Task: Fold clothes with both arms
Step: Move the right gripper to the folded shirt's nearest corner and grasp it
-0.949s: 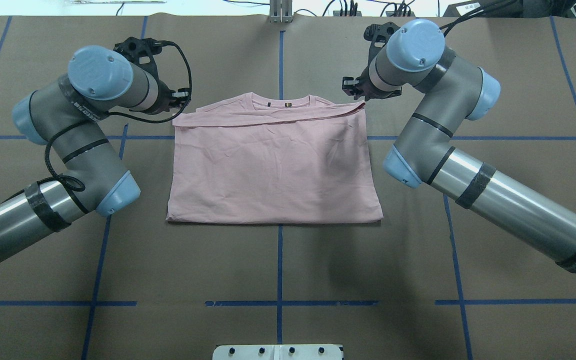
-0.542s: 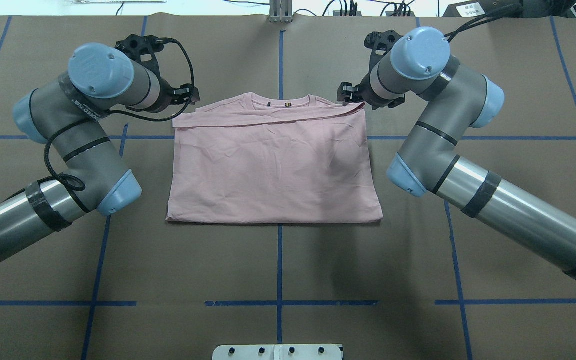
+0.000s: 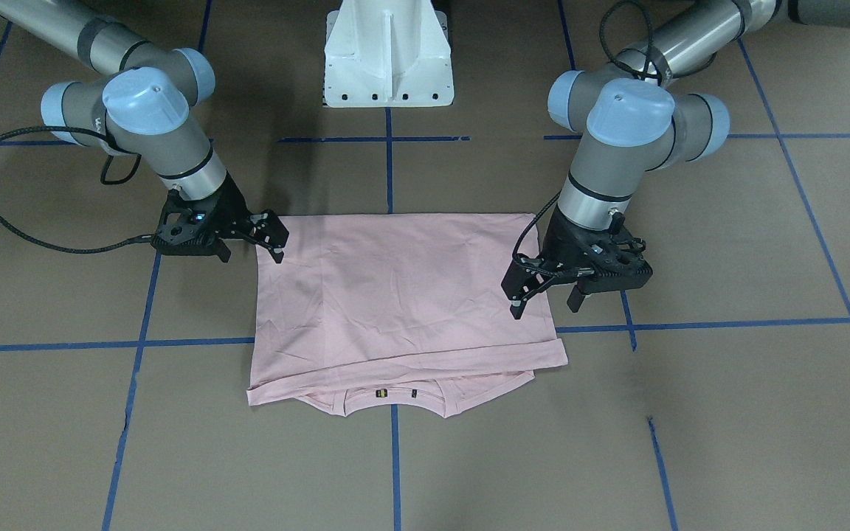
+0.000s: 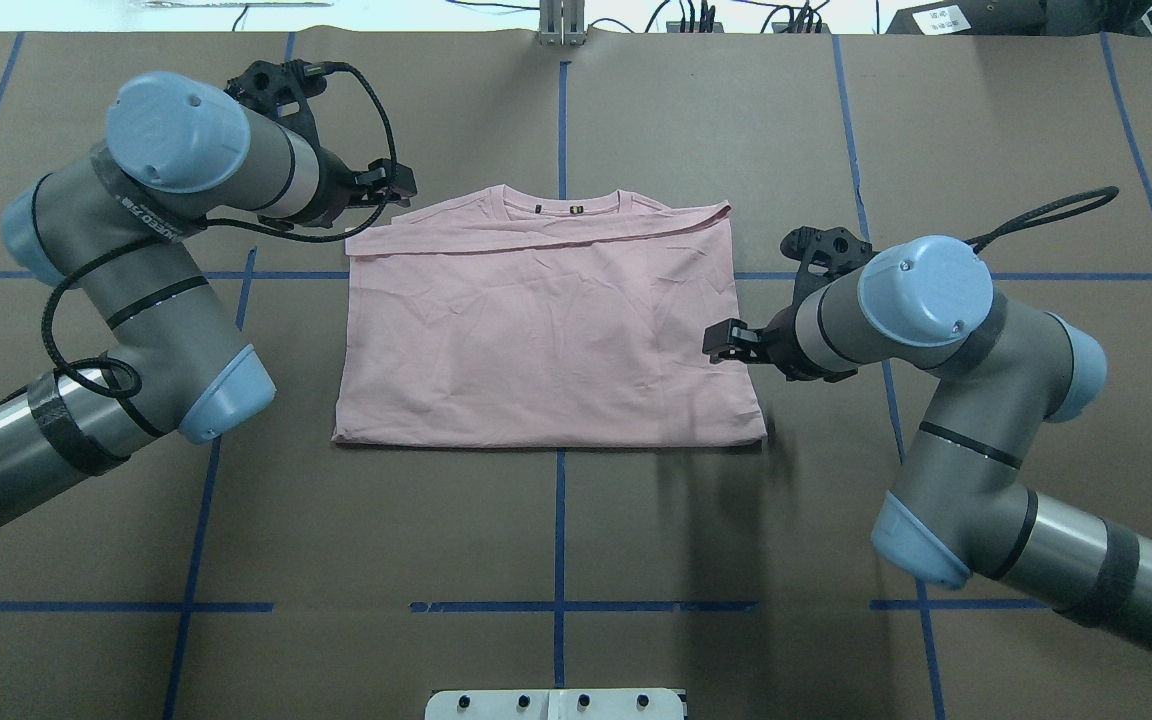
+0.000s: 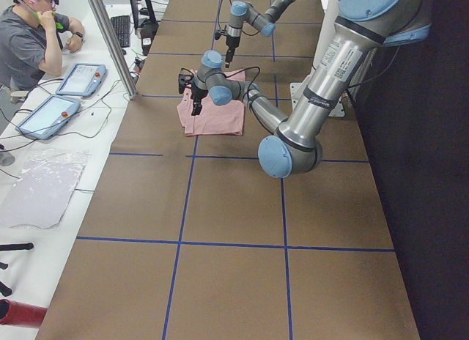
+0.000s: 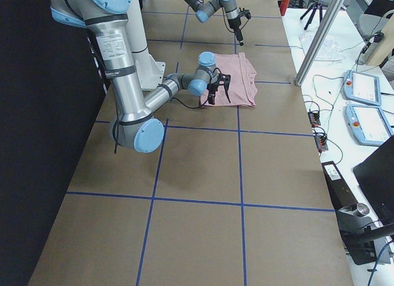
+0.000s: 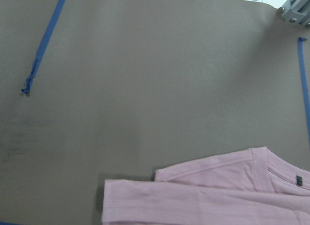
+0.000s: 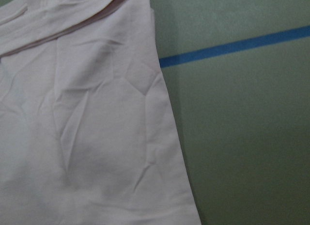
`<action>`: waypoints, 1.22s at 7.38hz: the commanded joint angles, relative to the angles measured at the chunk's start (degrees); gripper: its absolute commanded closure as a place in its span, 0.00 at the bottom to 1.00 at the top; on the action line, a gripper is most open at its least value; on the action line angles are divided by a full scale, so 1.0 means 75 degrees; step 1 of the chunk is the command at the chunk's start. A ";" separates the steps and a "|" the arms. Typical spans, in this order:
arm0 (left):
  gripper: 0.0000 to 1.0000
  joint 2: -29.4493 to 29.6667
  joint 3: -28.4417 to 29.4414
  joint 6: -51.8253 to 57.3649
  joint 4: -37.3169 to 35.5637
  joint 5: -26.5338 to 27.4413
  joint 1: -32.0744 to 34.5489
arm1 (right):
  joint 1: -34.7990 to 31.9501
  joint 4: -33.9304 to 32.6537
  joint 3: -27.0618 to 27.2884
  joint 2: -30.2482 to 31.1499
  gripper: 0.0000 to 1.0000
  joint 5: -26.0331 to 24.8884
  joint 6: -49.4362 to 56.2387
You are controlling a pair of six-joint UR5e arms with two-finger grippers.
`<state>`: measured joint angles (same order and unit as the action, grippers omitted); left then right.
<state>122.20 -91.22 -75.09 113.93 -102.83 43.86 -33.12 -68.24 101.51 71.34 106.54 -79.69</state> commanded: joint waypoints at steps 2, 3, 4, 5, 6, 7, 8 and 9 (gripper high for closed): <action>0.00 0.0007 -0.0095 -0.0031 -0.0015 -0.0001 -0.0012 | 0.0700 -0.0393 0.0130 0.0271 0.00 -0.0494 -0.0097; 0.00 0.0007 -0.0107 -0.0031 -0.0015 -0.0001 -0.0012 | 0.0724 -0.0393 0.0130 0.0273 0.03 -0.0506 -0.0097; 0.00 0.0007 -0.0154 -0.0031 -0.0015 -0.0001 -0.0012 | 0.0759 -0.0393 0.0106 0.0273 0.16 -0.0495 -0.0085; 0.00 0.0007 -0.0154 -0.0031 -0.0015 -0.0001 -0.0012 | 0.0760 -0.0393 0.0118 0.0227 0.50 -0.0413 -0.0085; 0.00 -0.0004 -0.0142 -0.0031 -0.0015 -0.0001 -0.0012 | 0.0760 -0.0393 0.0095 0.0249 0.85 -0.0401 -0.0027; 0.00 -0.0005 -0.0142 -0.0031 -0.0015 -0.0001 -0.0012 | 0.0760 -0.0393 0.0118 0.0273 1.00 -0.0436 -0.0015; 0.00 -0.0005 -0.0154 -0.0031 -0.0015 -0.0001 -0.0012 | 0.0748 -0.0381 0.0129 0.0285 1.00 -0.0471 -0.0015; 0.00 -0.0005 -0.0166 -0.0031 -0.0015 0.0011 -0.0012 | 0.0748 -0.0393 0.0153 0.0250 1.00 -0.0378 -0.0015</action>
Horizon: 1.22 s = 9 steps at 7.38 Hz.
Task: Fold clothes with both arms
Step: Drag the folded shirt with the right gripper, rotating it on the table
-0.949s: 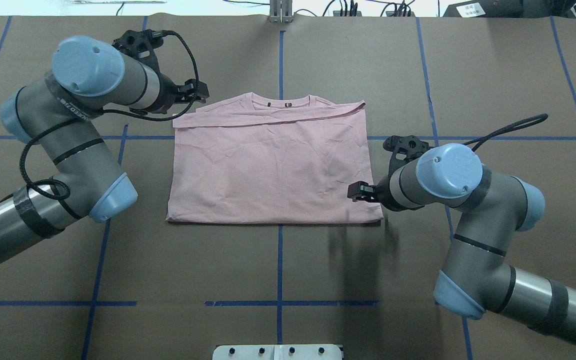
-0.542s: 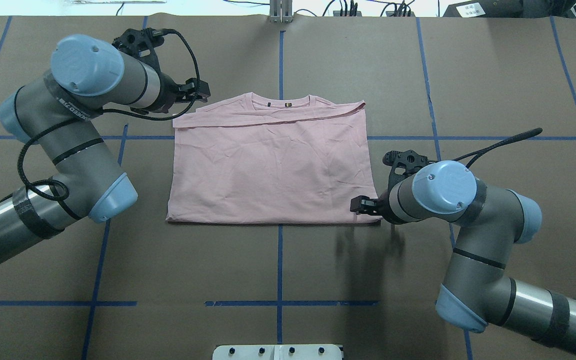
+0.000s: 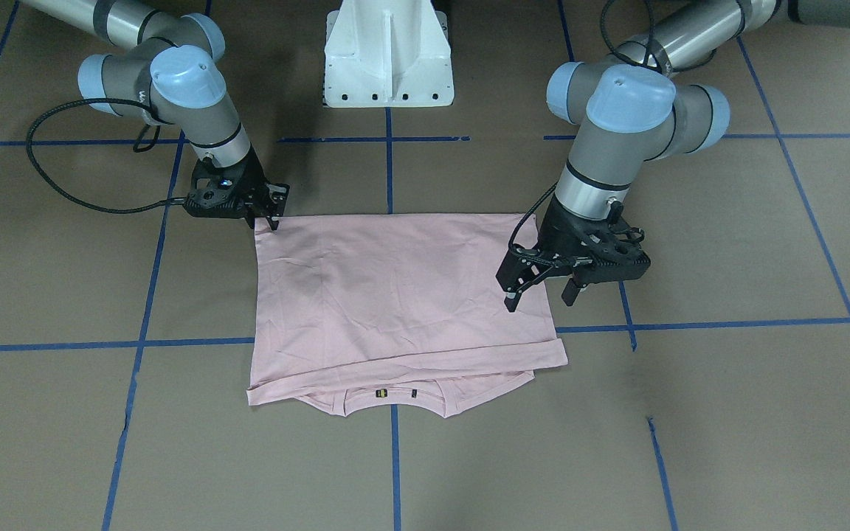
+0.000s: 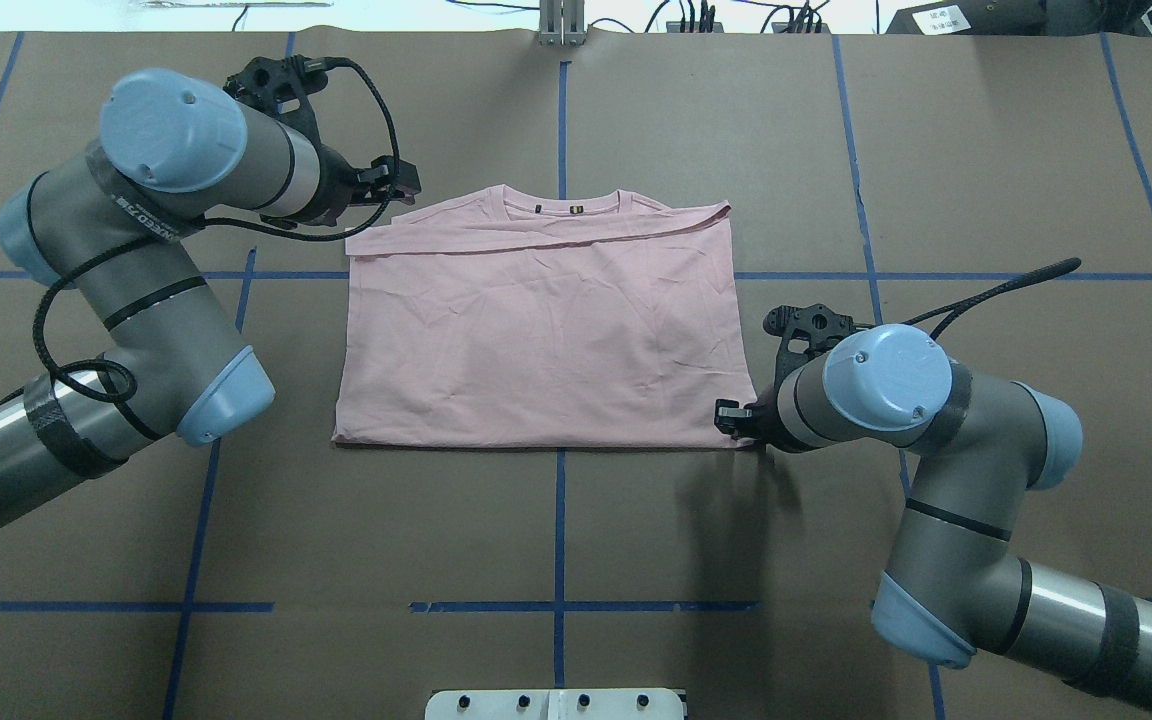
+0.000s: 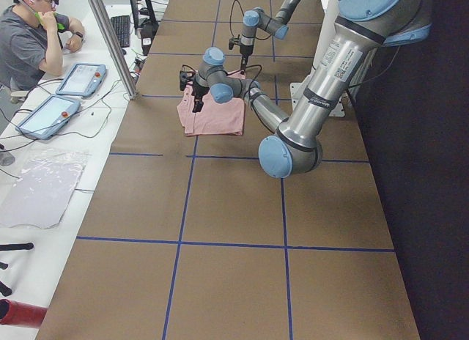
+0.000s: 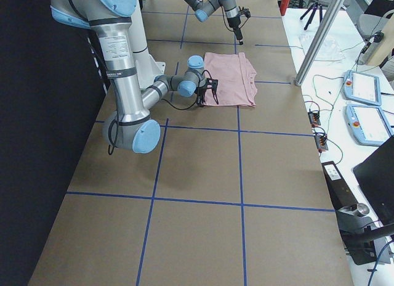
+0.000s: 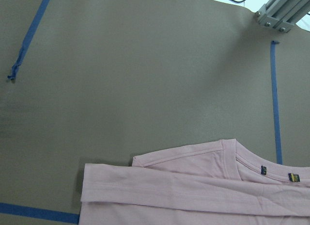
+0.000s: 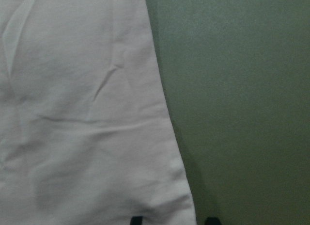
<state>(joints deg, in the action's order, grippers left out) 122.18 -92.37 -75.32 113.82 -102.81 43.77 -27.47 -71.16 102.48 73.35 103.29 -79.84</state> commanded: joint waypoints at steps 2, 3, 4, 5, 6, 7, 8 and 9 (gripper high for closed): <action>0.00 0.0010 -0.0023 -0.0012 0.0000 0.0009 -0.0012 | -0.0052 -0.0005 0.0105 0.0029 1.00 0.0115 0.0005; 0.00 0.0010 -0.0104 0.0000 0.0000 0.0009 -0.0012 | -0.0018 -0.0109 0.0524 0.0389 1.00 0.0173 0.0005; 0.00 0.0010 -0.0210 0.0000 -0.0012 0.0021 -0.0023 | 0.0238 -0.0133 0.1224 0.1019 1.00 0.0209 0.0005; 0.00 0.0010 -0.0269 0.0000 -0.0012 0.0021 -0.0035 | 0.0531 -0.0377 0.1997 0.1675 1.00 0.0360 -0.0019; 0.00 -0.0036 -0.0339 -0.0012 -0.0012 0.0021 -0.0058 | 0.1044 -0.0774 0.2654 0.2157 1.00 0.0419 -0.0077; 0.00 -0.0129 -0.0432 -0.0012 -0.0012 0.0032 -0.0175 | 0.1548 -0.1231 0.3136 0.2406 1.00 0.0721 -0.0124; 0.00 -0.0130 -0.0468 -0.0070 -0.0012 0.0044 -0.0211 | 0.2412 -0.1374 0.3199 0.2397 1.00 0.0829 -0.0867; 0.00 -0.0130 -0.0469 -0.0070 -0.0012 0.0044 -0.0257 | 0.3174 -0.1364 0.3235 0.2350 1.00 0.0749 -0.1652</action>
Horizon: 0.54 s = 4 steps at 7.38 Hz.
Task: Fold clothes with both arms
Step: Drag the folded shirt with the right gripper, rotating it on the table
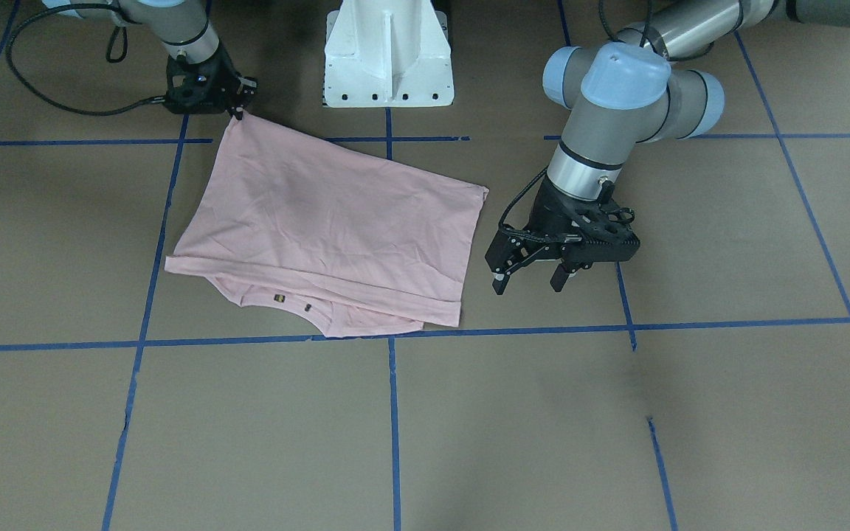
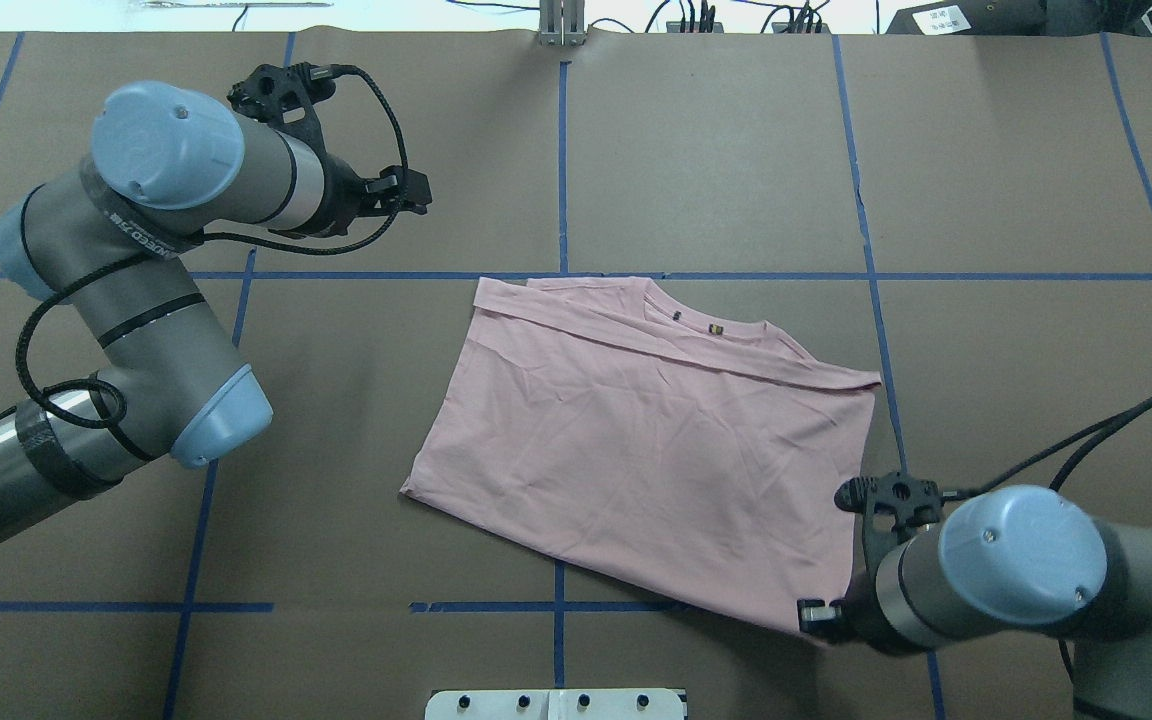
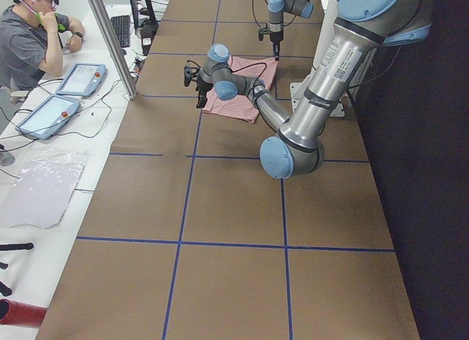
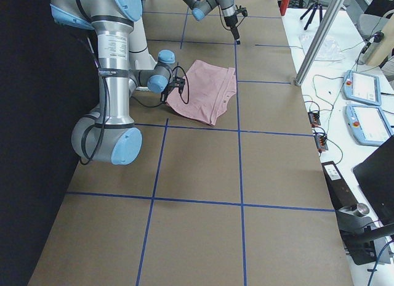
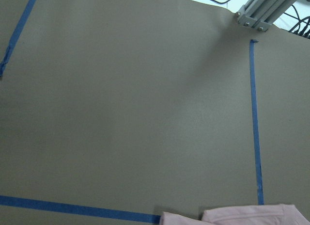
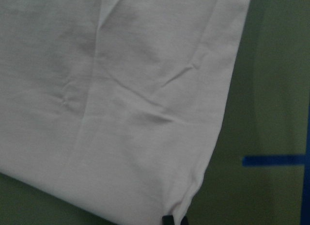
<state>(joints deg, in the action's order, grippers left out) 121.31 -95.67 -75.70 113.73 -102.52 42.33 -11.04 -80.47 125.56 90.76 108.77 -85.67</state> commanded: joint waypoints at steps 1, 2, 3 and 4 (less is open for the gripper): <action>0.00 -0.0014 -0.0029 -0.0020 0.0000 0.0006 -0.0088 | 0.1154 -0.0099 0.0192 0.0027 0.24 0.0005 -0.1022; 0.00 -0.0014 -0.0052 -0.0020 0.0000 -0.0017 -0.0123 | 0.1098 -0.0099 0.0250 -0.0077 0.00 -0.0158 -0.1093; 0.00 -0.0014 -0.0134 -0.0055 -0.0011 -0.0041 -0.0217 | 0.0830 -0.0087 0.0274 -0.0113 0.00 -0.0531 -0.1093; 0.00 -0.0014 -0.0216 -0.0078 -0.0325 -0.0053 -0.0392 | 0.0468 -0.0029 0.0286 -0.0148 0.00 -0.0929 -0.1082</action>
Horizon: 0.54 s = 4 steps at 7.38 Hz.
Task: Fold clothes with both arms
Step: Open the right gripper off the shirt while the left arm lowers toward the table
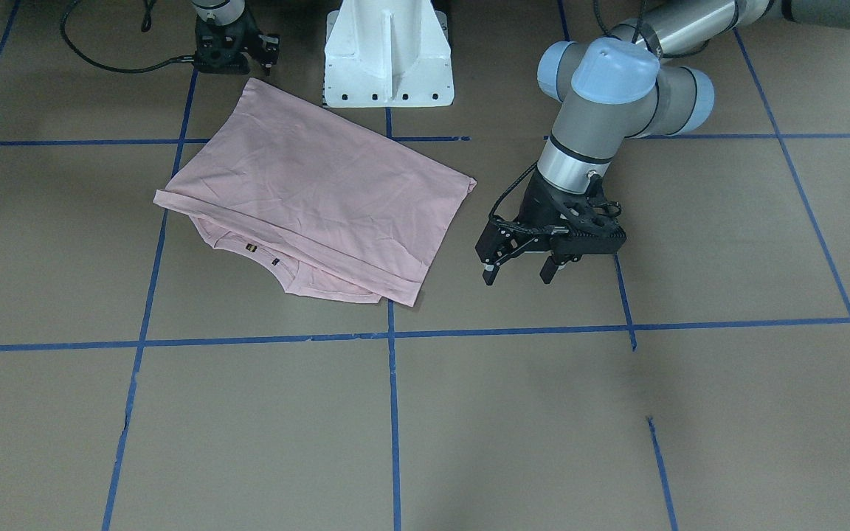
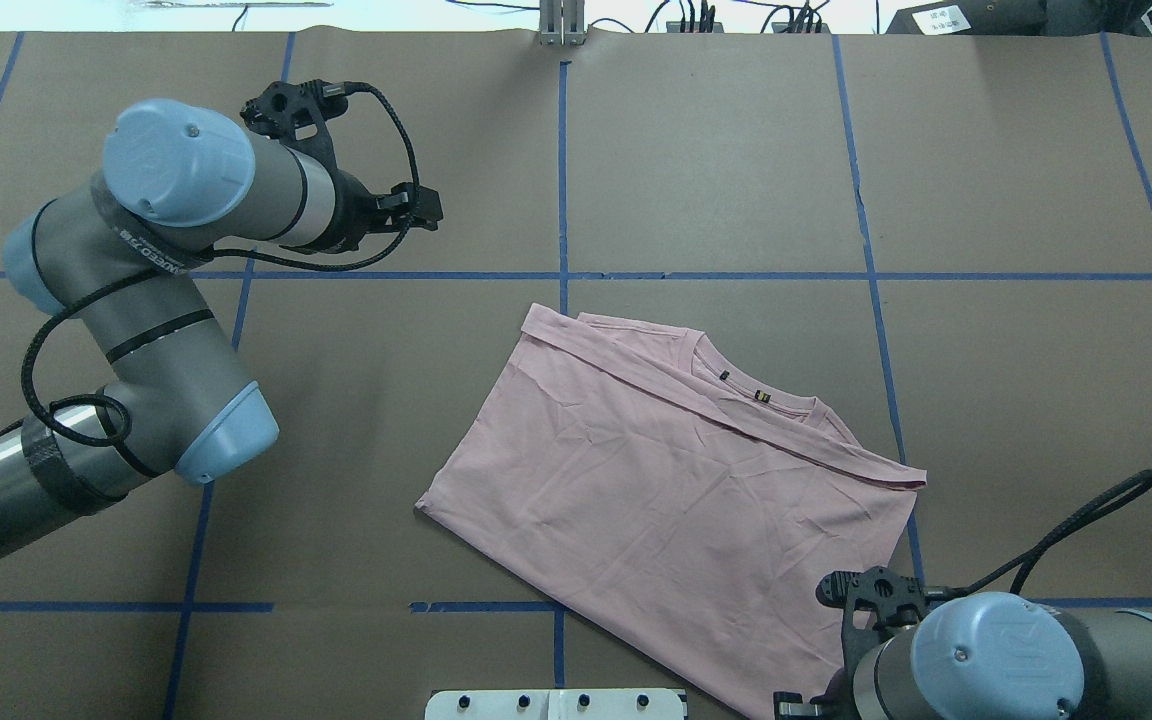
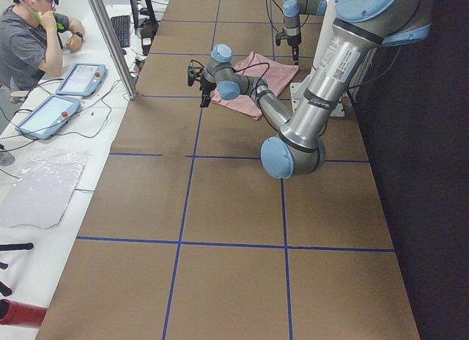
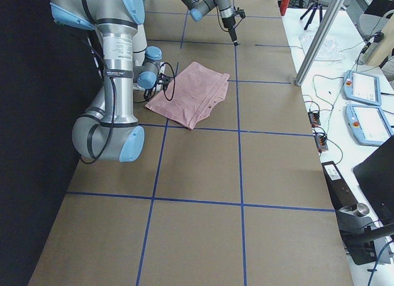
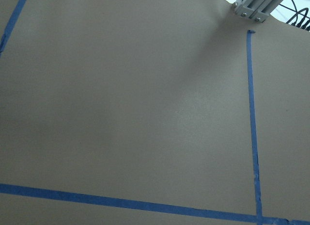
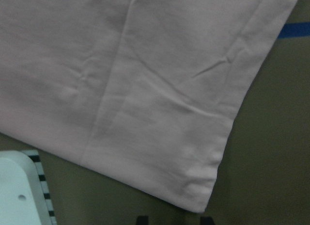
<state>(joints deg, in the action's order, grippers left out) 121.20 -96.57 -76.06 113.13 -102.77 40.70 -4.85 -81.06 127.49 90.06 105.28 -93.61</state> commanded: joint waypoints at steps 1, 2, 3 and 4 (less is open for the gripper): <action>0.00 -0.0035 -0.0433 -0.0217 -0.1037 -0.0102 -0.0536 | -0.0826 0.0155 0.0006 -0.0460 0.00 -0.0700 0.0059; 0.00 -0.0175 -0.0587 -0.1425 -0.1393 -0.0033 -0.1085 | -0.1376 0.0156 -0.0041 -0.0905 0.00 -0.0748 0.0083; 0.00 -0.0176 -0.0600 -0.2655 -0.1652 0.0246 -0.1728 | -0.1880 0.0156 -0.0053 -0.1014 0.00 -0.0737 0.0106; 0.00 -0.0095 -0.0612 -0.3294 -0.2188 0.0667 -0.2338 | -0.2129 0.0156 -0.0064 -0.1085 0.00 -0.0760 0.0199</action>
<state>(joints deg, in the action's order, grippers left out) 120.18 -100.78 -92.64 101.18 -100.97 29.06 -17.33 -79.94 127.15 83.19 99.88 -92.77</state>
